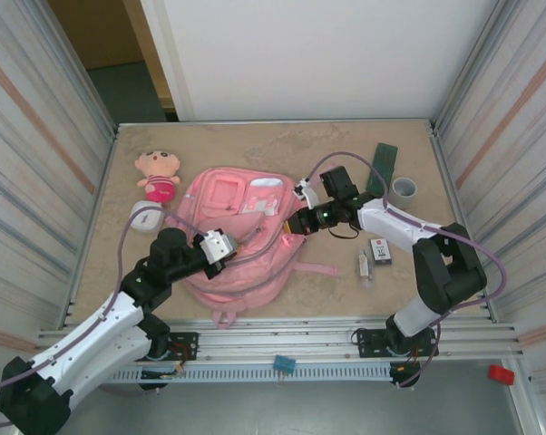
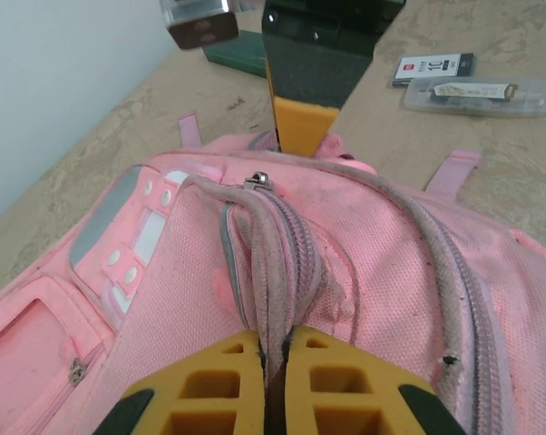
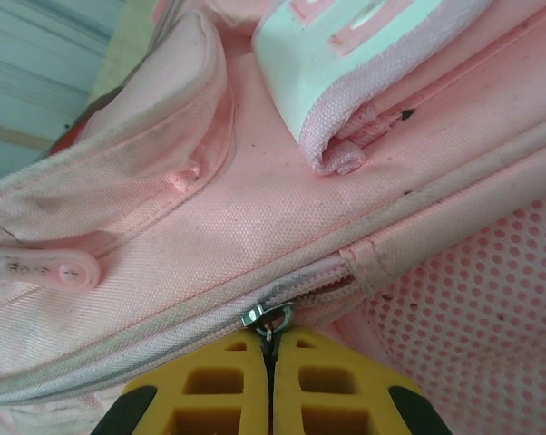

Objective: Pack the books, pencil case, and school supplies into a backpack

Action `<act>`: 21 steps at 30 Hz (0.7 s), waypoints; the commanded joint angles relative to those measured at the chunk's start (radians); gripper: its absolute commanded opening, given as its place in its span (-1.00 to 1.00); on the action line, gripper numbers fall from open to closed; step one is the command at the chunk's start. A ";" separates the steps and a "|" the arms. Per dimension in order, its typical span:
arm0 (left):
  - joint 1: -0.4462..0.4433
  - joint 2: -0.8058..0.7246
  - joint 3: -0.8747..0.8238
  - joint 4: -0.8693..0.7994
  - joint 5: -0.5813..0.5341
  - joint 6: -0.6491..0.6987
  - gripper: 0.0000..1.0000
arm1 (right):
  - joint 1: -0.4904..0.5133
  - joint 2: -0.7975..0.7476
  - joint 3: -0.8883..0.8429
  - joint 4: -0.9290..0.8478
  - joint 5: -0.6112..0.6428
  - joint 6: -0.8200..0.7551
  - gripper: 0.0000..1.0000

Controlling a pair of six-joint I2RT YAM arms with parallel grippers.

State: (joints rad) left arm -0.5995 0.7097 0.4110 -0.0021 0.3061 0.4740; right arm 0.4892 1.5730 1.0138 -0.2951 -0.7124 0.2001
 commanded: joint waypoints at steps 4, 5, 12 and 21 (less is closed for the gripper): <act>-0.011 0.046 0.069 0.043 -0.096 0.021 -1.00 | 0.006 -0.084 0.109 -0.191 0.130 -0.040 -1.00; -0.013 0.053 0.073 0.045 -0.111 0.014 -1.00 | 0.009 -0.085 0.116 -0.207 0.121 -0.039 -1.00; -0.023 0.101 0.100 0.066 -0.221 -0.051 -1.00 | 0.079 -0.089 0.149 -0.282 0.030 -0.031 -1.00; -0.084 0.163 0.129 0.047 -0.283 -0.020 -1.00 | 0.091 -0.044 0.189 -0.337 -0.045 0.041 -1.00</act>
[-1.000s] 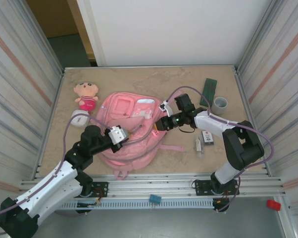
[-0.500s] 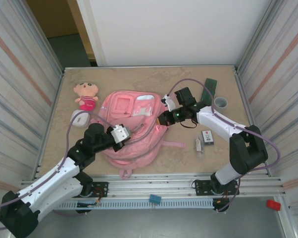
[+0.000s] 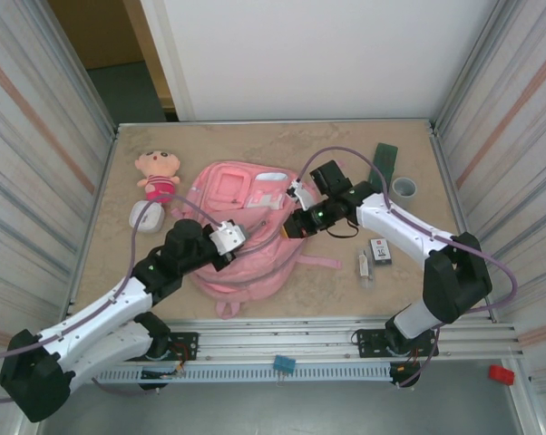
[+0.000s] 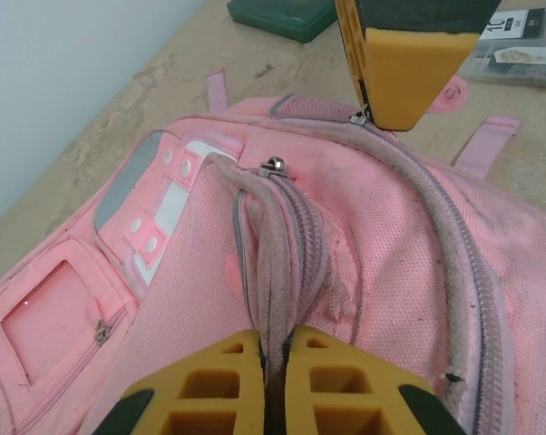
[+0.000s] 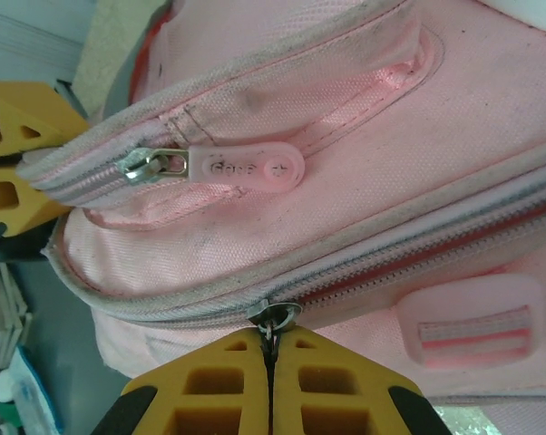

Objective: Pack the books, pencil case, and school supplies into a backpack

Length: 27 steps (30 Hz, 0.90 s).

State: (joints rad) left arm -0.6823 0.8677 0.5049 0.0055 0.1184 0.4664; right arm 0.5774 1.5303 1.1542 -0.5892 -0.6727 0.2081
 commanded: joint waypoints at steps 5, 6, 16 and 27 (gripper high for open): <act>-0.003 0.018 0.035 0.102 -0.160 -0.122 -1.00 | 0.094 -0.013 0.034 -0.003 -0.088 0.087 -1.00; -0.003 0.028 0.035 0.116 -0.166 -0.147 -1.00 | 0.116 -0.022 0.024 0.021 -0.080 0.109 -0.98; -0.005 0.041 0.015 0.188 -0.099 -0.198 -1.00 | 0.138 -0.090 -0.180 0.297 0.033 0.314 -0.33; -0.005 0.030 0.006 0.188 -0.102 -0.191 -1.00 | 0.132 -0.126 -0.225 0.382 0.109 0.354 -0.74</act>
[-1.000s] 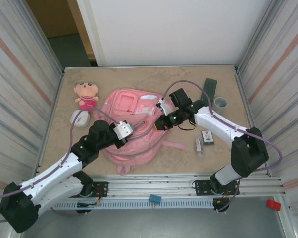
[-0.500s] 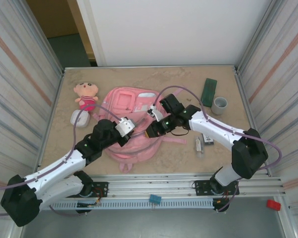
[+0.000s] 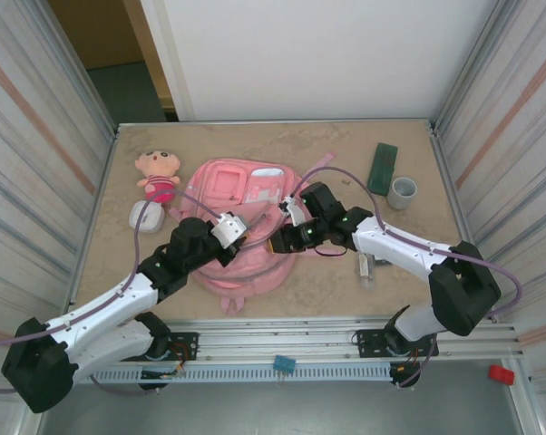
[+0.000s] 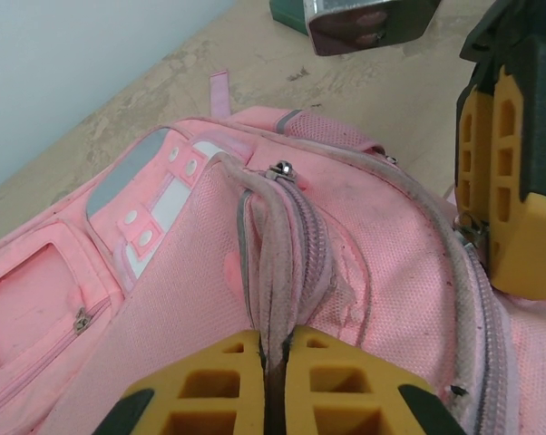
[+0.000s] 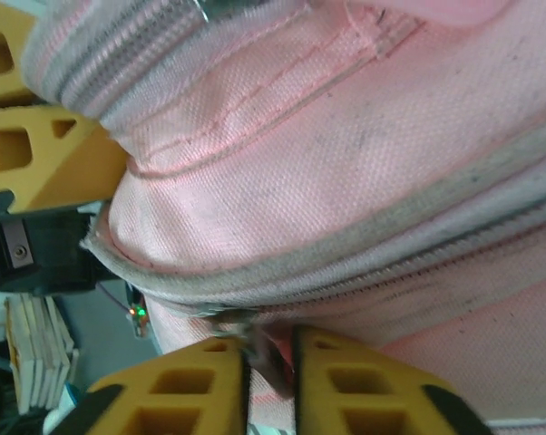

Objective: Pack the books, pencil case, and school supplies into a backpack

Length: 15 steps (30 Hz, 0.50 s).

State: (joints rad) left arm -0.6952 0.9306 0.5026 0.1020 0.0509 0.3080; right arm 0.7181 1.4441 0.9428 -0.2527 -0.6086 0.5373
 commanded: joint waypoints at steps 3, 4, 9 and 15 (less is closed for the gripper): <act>0.008 -0.028 0.010 0.096 -0.057 -0.049 -1.00 | 0.011 -0.066 -0.025 0.086 0.034 0.043 -0.95; 0.008 -0.023 0.011 0.097 -0.065 -0.057 -1.00 | 0.022 -0.075 -0.024 0.098 0.035 0.051 -0.98; 0.008 0.016 0.025 0.108 -0.096 -0.086 -1.00 | 0.108 -0.081 0.009 0.086 0.052 0.073 -1.00; 0.008 0.045 0.036 0.144 -0.043 -0.099 -1.00 | 0.194 -0.021 0.019 0.197 0.025 0.142 -0.80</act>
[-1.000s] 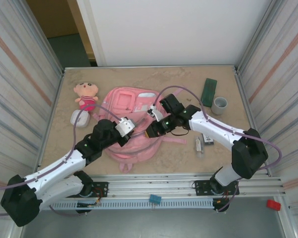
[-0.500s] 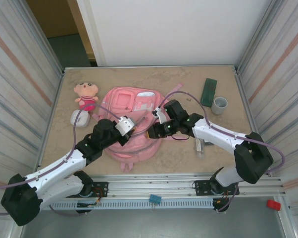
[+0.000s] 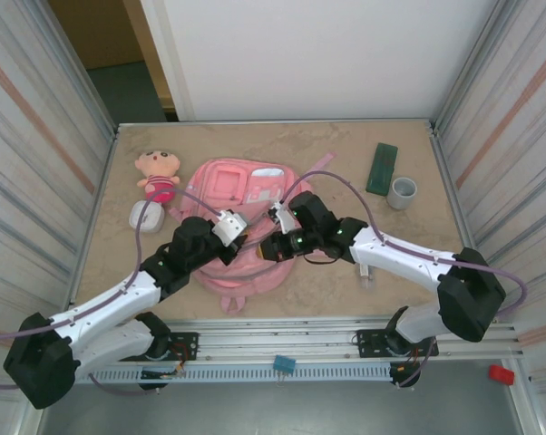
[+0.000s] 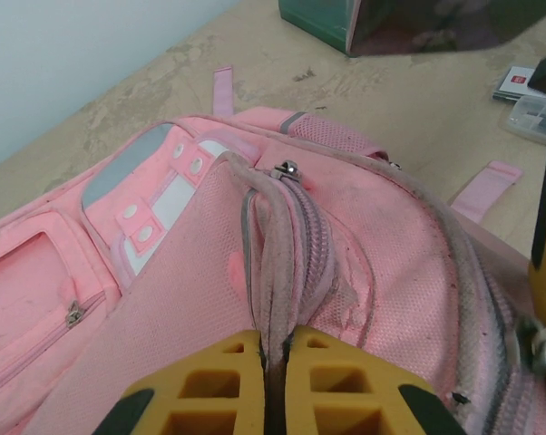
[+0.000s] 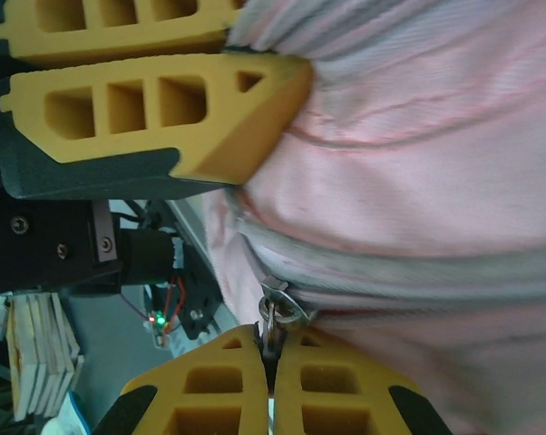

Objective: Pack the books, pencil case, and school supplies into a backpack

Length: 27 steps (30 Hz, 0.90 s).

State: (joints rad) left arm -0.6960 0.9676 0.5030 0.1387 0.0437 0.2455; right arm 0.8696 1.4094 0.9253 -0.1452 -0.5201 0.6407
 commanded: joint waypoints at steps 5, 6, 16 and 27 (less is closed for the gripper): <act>0.027 -0.018 0.021 0.107 0.013 -0.001 -1.00 | -0.001 -0.055 -0.022 0.069 -0.052 0.061 -0.33; 0.035 -0.025 0.016 0.109 0.041 0.000 -1.00 | -0.025 -0.083 -0.051 0.079 -0.053 0.082 -0.22; 0.074 -0.085 -0.059 0.211 0.289 0.034 -1.00 | -0.200 -0.318 -0.301 0.325 0.014 0.416 0.38; 0.076 -0.095 -0.058 0.217 0.346 0.036 -1.00 | -0.146 -0.139 -0.297 0.577 0.041 0.651 0.40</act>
State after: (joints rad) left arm -0.6205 0.9188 0.4274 0.2363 0.2981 0.2661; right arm 0.7063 1.2312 0.6277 0.3180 -0.4953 1.1931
